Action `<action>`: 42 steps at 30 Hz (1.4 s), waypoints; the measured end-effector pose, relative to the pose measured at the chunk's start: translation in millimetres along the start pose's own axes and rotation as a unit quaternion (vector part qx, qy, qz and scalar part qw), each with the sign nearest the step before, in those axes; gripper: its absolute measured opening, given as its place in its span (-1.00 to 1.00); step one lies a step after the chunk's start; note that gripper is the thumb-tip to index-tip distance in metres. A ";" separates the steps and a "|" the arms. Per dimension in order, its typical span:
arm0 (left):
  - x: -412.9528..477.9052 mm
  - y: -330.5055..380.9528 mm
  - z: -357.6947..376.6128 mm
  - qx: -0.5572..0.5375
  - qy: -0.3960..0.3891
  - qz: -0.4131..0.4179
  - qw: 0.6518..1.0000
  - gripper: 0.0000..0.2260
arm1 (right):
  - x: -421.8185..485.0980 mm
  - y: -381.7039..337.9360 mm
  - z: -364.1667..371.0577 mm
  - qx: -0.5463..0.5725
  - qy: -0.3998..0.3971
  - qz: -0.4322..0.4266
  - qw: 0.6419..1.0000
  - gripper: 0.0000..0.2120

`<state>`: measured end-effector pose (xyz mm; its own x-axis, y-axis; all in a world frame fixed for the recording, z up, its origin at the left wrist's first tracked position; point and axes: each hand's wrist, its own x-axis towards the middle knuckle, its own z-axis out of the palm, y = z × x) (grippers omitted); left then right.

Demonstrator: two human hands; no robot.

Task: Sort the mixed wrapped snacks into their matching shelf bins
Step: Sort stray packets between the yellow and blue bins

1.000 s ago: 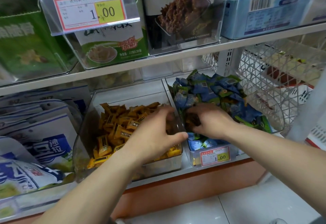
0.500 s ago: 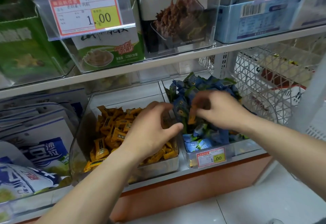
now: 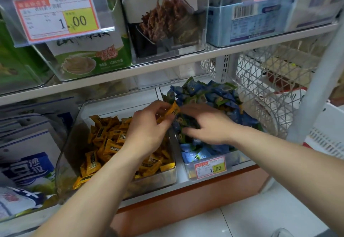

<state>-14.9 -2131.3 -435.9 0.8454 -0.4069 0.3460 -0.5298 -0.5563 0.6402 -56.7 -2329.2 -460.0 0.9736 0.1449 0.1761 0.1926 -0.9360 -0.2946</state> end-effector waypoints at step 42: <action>-4.5 -21.9 -17.8 -0.139 -0.066 -0.020 0.988 -0.88 | 16.5 15.3 -17.0 -0.056 -0.035 -0.005 0.998 -0.78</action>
<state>-5.8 -2104.3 -439.2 0.8393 -0.4899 0.2358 -0.4415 -0.3609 0.8215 -39.8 -2346.6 -445.6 0.9787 0.1723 0.1116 0.1909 -0.9638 -0.1862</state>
